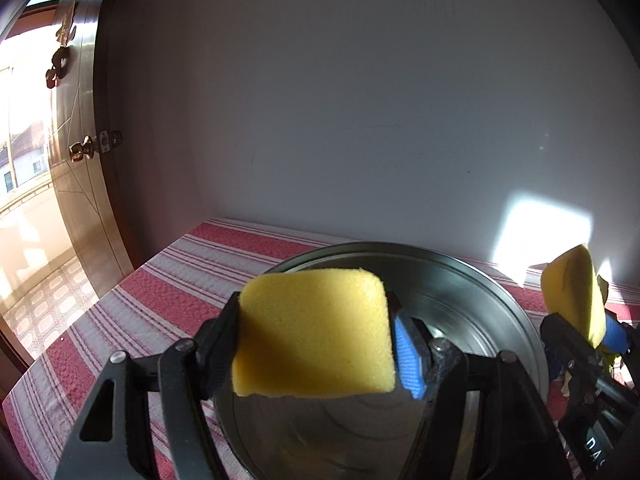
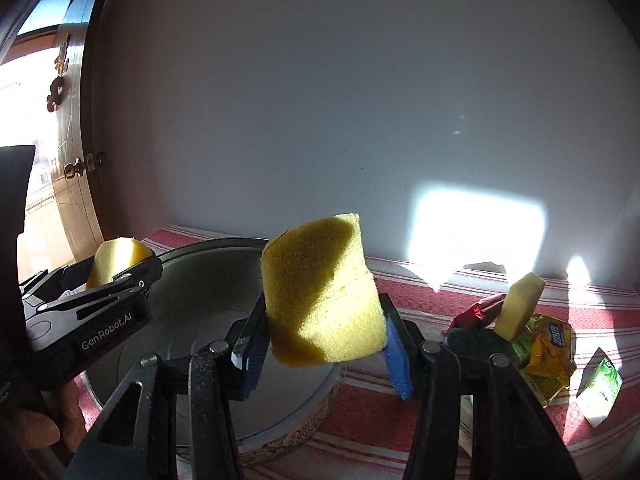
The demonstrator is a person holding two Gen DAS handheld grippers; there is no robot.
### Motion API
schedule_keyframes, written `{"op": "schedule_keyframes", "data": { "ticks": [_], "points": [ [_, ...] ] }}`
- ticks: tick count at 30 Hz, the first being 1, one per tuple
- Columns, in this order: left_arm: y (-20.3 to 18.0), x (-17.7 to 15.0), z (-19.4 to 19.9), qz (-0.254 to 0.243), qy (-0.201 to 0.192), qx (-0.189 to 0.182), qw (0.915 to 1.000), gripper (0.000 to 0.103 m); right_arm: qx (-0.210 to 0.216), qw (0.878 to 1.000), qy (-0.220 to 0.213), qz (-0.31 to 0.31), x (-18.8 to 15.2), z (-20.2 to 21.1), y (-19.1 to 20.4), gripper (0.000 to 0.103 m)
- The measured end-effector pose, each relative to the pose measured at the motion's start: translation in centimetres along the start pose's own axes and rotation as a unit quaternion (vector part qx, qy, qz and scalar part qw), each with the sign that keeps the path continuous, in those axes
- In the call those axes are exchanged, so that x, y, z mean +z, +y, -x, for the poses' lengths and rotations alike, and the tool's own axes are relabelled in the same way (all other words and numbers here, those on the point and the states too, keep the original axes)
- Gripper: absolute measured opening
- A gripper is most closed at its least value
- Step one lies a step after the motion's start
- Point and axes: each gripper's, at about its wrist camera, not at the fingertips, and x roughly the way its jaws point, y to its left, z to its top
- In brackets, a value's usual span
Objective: Organize objects
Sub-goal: 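Carry both yellow sponges over the metal tin and open both tools to drop them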
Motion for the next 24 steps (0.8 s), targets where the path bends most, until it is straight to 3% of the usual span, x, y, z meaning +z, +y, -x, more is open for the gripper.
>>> {"op": "schedule_keyframes", "data": {
  "ticks": [9, 24],
  "points": [
    [1.0, -0.9, -2.3, -0.02, 0.037, 0.057, 0.9975, 0.067, 0.005, 0.999, 0.022, 0.047, -1.1, -3.7, 3.0, 0.054],
    [0.1, -1.5, -2.6, -0.04, 0.04, 0.078, 0.9954, 0.067, 0.011, 0.998, 0.028, 0.051, -2.0, -3.9, 3.2, 0.054]
  ]
}}
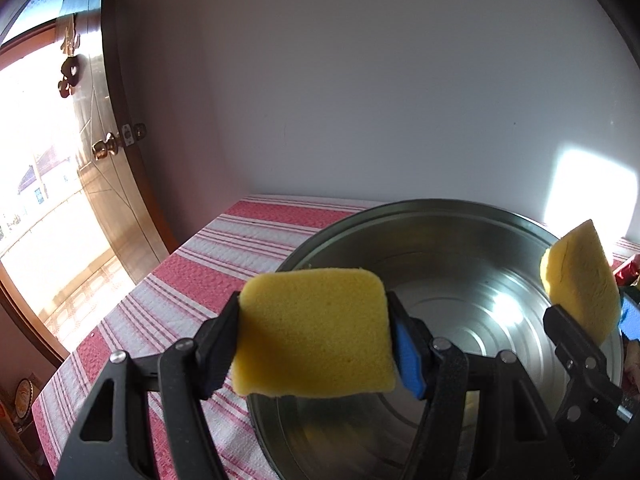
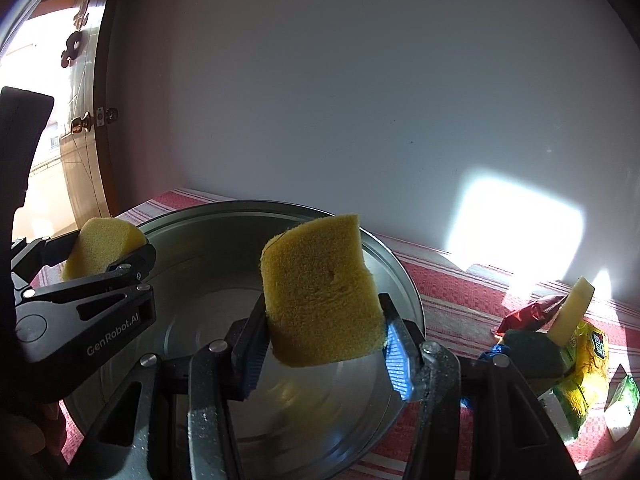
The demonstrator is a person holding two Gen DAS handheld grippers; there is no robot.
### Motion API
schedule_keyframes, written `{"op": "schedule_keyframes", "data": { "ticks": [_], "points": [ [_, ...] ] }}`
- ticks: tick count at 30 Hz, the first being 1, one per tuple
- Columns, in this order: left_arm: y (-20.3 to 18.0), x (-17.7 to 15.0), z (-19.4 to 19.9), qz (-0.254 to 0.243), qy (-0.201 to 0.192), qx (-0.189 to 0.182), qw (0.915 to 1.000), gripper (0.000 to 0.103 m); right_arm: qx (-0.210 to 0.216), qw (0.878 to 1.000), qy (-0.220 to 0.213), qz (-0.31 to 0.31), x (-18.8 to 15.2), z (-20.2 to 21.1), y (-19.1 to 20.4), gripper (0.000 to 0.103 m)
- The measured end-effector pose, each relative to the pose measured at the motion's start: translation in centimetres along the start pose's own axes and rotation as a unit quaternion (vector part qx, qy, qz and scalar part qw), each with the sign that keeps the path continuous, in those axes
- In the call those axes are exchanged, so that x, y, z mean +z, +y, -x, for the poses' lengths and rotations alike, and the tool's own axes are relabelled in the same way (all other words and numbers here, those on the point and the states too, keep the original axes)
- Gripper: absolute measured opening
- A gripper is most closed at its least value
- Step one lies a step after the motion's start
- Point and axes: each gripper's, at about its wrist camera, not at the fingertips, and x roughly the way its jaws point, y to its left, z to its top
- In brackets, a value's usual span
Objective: Organize objects
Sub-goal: 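Carry both yellow sponges over the metal tin and open both tools to drop them, then move both open tools back from the tin toward the item pile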
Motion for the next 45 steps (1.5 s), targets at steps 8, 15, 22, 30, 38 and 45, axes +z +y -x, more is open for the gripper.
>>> {"op": "schedule_keyframes", "data": {
  "ticks": [8, 15, 22, 30, 38, 45],
  "points": [
    [0.1, 0.0, 0.8, 0.011, -0.027, -0.001, 0.9996, 0.099, -0.002, 0.999, -0.042, 0.001, -0.1, 1.5, 0.1, 0.082],
    [-0.1, -0.1, 1.7, 0.013, -0.052, 0.002, 0.9986, 0.103, -0.021, 0.997, -0.066, -0.026, -0.5, 3.0, -1.7, 0.082],
    [-0.6, -0.8, 3.4, 0.026, -0.092, -0.002, 0.9954, 0.103, -0.045, 0.996, -0.074, -0.029, -1.2, 4.1, -2.6, 0.082],
    [-1.4, -1.8, 4.6, 0.025, -0.114, -0.011, 0.9931, 0.103, -0.067, 0.995, -0.064, -0.037, -1.7, 4.5, -3.8, 0.082],
    [-1.1, -2.2, 5.0, 0.042, -0.104, -0.033, 0.9931, 0.103, -0.086, 0.994, -0.055, -0.036, -2.3, 5.4, -5.5, 0.082],
    [-1.7, -2.5, 5.7, 0.032, -0.1, -0.039, 0.9937, 0.103, -0.094, 0.994, -0.054, -0.034, -3.0, 6.3, -6.7, 0.082]
  ]
}}
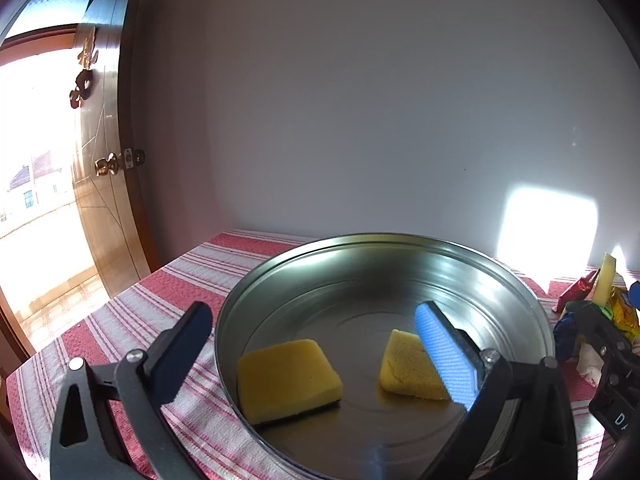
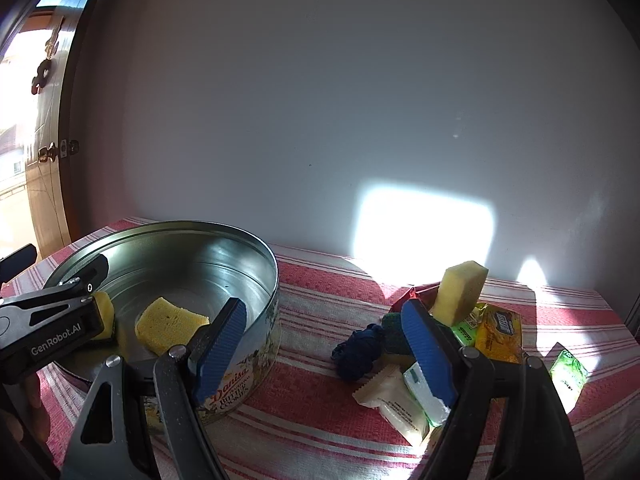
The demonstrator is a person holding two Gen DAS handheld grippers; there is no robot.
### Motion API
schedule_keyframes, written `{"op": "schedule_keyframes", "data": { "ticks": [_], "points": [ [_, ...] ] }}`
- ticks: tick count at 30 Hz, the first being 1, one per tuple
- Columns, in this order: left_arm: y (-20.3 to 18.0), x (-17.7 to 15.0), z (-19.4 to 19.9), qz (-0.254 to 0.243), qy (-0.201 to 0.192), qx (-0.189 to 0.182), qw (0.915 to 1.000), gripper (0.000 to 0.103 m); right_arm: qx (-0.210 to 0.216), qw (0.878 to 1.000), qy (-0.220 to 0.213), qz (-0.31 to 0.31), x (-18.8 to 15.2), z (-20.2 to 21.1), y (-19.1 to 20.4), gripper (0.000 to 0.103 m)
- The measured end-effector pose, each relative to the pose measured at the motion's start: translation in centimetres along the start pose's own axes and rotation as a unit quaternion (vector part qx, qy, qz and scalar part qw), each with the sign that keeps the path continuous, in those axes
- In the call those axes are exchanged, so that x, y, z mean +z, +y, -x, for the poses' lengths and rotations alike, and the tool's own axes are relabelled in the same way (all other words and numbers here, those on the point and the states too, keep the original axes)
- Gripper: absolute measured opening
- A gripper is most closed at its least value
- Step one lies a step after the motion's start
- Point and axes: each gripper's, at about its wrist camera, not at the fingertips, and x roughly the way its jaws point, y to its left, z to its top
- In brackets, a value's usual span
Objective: Organize objects
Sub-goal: 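Move both open tools back from the tin toward the item pile, then grasp a green tissue pack with the left tool while the right tool grasps another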
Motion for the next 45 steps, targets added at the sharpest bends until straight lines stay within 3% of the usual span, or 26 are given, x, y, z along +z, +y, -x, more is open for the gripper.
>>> {"op": "schedule_keyframes", "data": {
  "ticks": [5, 11, 18, 27, 34, 37, 45],
  "points": [
    [-0.8, -0.4, 1.3, -0.009, -0.013, 0.009, 0.9998, 0.103, -0.003, 1.0, 0.005, -0.002, -0.6, 0.7, -1.8, 0.082],
    [-2.5, -1.1, 3.2, -0.019, -0.017, -0.006, 0.9996, 0.103, -0.019, 1.0, 0.02, -0.013, -1.3, 1.6, -5.5, 0.082],
    [-7.5, -1.9, 5.9, -0.054, -0.022, -0.061, 0.9964, 0.103, -0.065, 0.997, 0.033, -0.035, -2.4, 2.6, -12.0, 0.082],
    [-14.9, -2.8, 7.6, -0.101, 0.004, -0.146, 0.9841, 0.103, -0.105, 0.991, 0.047, -0.07, -3.7, 4.0, -19.5, 0.082],
    [-20.9, -2.7, 7.0, -0.14, 0.039, -0.21, 0.9669, 0.103, -0.107, 0.99, 0.057, -0.068, -4.2, 4.1, -22.5, 0.082],
    [-23.3, -2.8, 6.0, -0.176, 0.053, -0.233, 0.9548, 0.103, -0.108, 0.99, 0.059, -0.068, -4.4, 4.0, -23.6, 0.082],
    [-27.4, -3.1, 3.1, -0.246, 0.091, -0.264, 0.9283, 0.103, -0.093, 0.987, 0.094, -0.087, -4.7, 2.6, -26.1, 0.082]
  ]
}}
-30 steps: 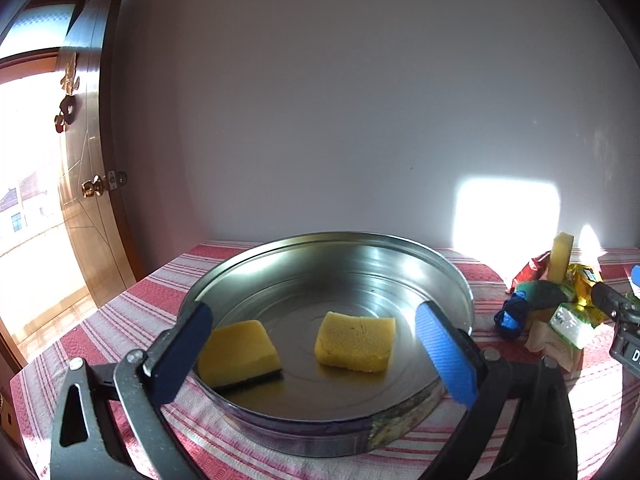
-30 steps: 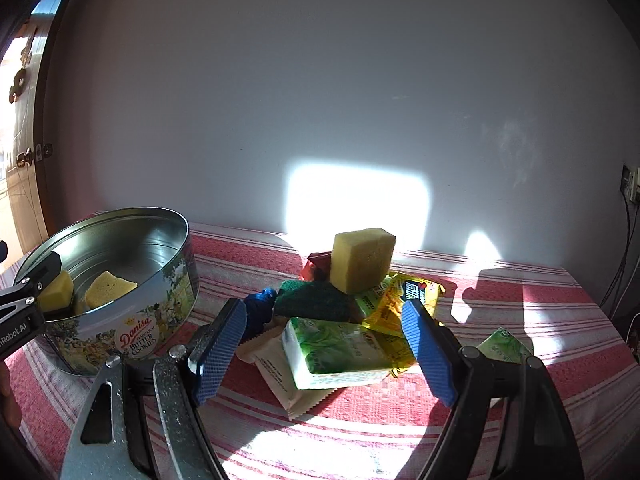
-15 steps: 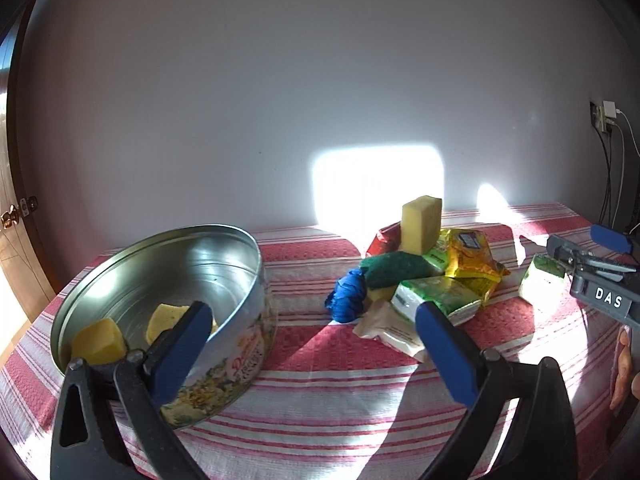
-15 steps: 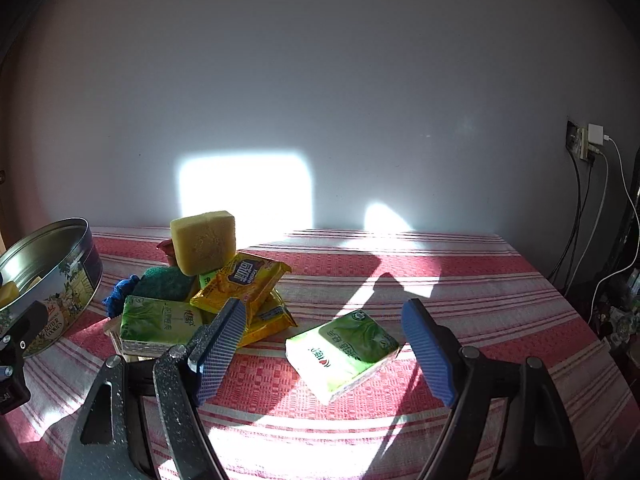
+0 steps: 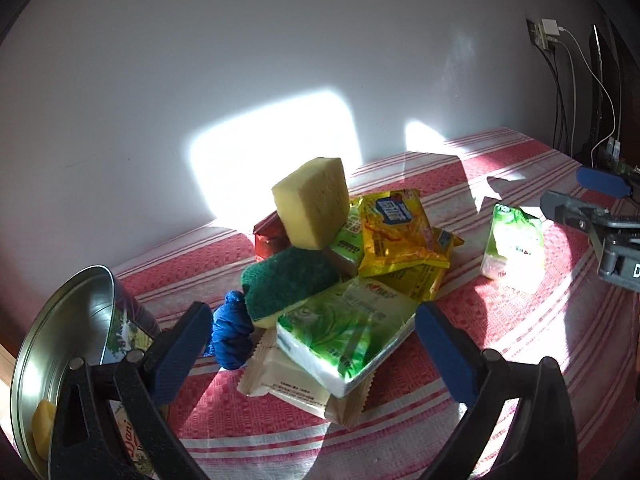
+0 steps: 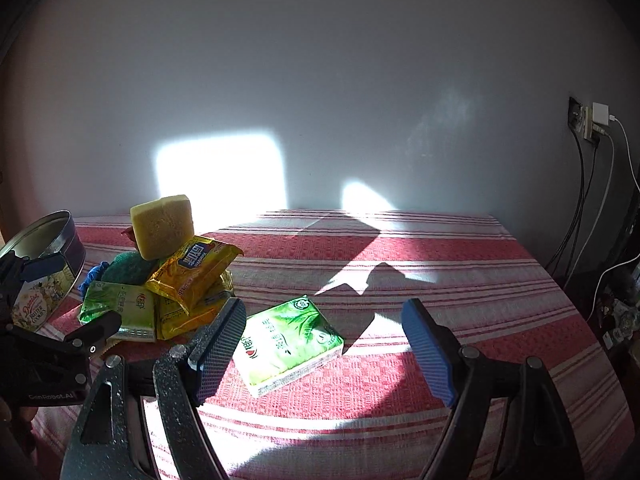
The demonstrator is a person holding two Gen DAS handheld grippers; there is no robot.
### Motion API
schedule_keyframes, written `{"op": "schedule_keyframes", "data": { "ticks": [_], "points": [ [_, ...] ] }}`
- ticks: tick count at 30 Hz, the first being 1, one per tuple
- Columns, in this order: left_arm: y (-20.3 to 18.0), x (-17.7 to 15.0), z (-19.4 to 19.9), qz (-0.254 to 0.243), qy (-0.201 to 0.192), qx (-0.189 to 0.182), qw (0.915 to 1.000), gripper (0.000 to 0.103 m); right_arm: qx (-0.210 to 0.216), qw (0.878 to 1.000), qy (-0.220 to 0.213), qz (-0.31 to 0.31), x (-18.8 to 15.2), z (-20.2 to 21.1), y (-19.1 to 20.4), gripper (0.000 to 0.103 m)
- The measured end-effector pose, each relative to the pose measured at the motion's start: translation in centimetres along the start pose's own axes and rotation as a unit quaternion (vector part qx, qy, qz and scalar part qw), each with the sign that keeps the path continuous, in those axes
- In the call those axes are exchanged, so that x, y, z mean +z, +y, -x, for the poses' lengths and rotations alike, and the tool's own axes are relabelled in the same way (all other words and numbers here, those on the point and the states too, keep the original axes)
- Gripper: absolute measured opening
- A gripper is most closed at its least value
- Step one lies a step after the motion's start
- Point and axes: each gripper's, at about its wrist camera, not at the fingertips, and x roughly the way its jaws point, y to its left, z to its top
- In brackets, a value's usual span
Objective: Organize objects
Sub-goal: 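Grasp a green tissue pack with the left tool while the right tool grasps another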
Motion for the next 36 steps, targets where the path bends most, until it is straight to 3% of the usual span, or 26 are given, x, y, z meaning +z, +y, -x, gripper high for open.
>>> {"op": "schedule_keyframes", "data": {
  "ticks": [4, 6, 9, 13, 17, 20, 25, 29, 36],
  "points": [
    [-1.1, 0.5, -1.8, -0.029, 0.032, -0.027, 0.9987, 0.103, 0.004, 1.0, 0.023, -0.017, 0.0, -1.0, -0.9, 0.082],
    [-1.7, 0.7, -2.6, -0.043, 0.043, -0.023, 0.9979, 0.102, 0.006, 0.999, 0.031, -0.029, 0.0, -1.3, -1.2, 0.082],
    [-2.3, 0.8, -3.3, -0.048, 0.059, -0.033, 0.9965, 0.084, 0.007, 0.999, 0.035, -0.036, -0.1, -1.4, -1.5, 0.082],
    [-2.0, 0.6, -2.6, -0.035, 0.056, -0.032, 0.9973, 0.083, 0.004, 0.999, 0.038, -0.037, -0.1, -1.7, -1.5, 0.082],
    [-0.5, 0.1, -0.3, 0.021, 0.023, -0.042, 0.9986, 0.083, 0.0, 0.998, 0.043, -0.037, -0.2, -1.8, -1.6, 0.082],
    [0.8, -0.6, 1.8, 0.08, -0.003, -0.058, 0.9951, 0.083, 0.009, 0.998, 0.049, -0.046, -0.2, -2.0, -2.1, 0.082],
    [2.3, -1.4, 4.8, 0.106, -0.04, -0.023, 0.9933, 0.083, 0.063, 0.993, 0.093, -0.031, -0.6, -3.5, -1.2, 0.082],
    [3.7, -1.9, 6.0, 0.125, -0.048, -0.012, 0.991, 0.083, 0.083, 0.99, 0.116, -0.004, -0.6, -4.5, 0.1, 0.082],
    [4.9, -2.3, 6.2, 0.138, -0.046, 0.004, 0.9894, 0.083, 0.091, 0.983, 0.161, 0.013, -0.5, -6.9, 1.0, 0.084]
  ]
}}
